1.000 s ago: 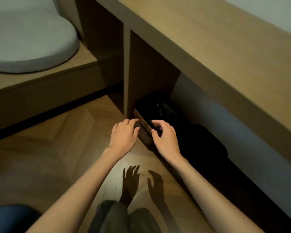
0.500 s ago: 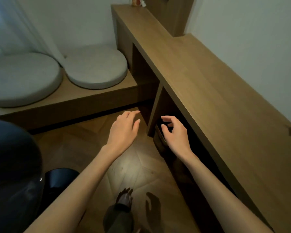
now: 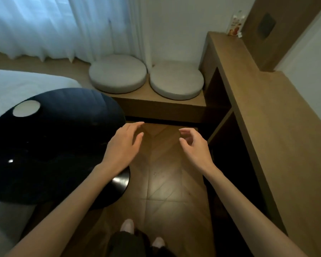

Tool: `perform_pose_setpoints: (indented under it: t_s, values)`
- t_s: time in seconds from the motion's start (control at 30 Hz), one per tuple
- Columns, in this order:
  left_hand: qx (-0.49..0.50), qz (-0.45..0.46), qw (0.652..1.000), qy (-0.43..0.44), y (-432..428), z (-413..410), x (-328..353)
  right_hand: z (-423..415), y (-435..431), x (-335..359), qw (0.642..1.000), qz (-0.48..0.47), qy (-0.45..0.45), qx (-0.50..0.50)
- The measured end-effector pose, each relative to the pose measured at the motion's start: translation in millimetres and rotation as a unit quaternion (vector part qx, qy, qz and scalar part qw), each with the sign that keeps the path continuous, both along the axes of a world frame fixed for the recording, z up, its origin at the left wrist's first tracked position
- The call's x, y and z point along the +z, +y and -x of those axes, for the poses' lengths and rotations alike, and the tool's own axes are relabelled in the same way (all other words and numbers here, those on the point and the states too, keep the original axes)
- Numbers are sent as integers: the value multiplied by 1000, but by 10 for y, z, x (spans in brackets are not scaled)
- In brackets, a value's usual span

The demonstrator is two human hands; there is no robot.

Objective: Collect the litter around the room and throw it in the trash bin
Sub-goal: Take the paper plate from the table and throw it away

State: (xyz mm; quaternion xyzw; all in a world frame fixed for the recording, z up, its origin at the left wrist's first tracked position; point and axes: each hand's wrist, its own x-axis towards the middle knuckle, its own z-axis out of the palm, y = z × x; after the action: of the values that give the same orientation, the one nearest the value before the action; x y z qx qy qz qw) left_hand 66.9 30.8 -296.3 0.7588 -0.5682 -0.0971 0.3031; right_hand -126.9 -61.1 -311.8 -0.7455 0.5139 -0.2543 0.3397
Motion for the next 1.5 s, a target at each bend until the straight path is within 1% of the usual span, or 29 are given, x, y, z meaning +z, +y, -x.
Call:
perform_pose_setpoints:
  t_s: [0.2,0.37,0.53,0.67,0.8,0.9,1.07,1.3,1.5]
  values:
    - [84,8,996,-6,845,-584,149,-736,433,49,993,-4,-15,113]
    - [143,16,989,-11,1392,-1192,170,-1447,830,94,982,-22,-42,181]
    - [180,18,983,-20,1861,-2082,113,-2312,1241,84,980,-24,-42,193]
    - [176,6,984,-3,2133,-2902,34,-3046,1525,107,983,-9,-30,182]
    - [175,-27,984,2,2255,-3577,-63,-3666,1679,125,985,-17,-10,173]
    - [182,-44,982,18,2217,-4000,-162,-4095,1638,100,984,-27,7,179]
    - [199,-68,974,84,1885,-4629,-465,-4836,1318,-85,985,-48,15,168]
    - [237,-120,951,161,1118,-5395,-1047,-5931,641,-664,982,-108,38,151]
    - [271,-166,923,218,482,-5844,-1523,-6551,250,-1201,976,-167,74,116]
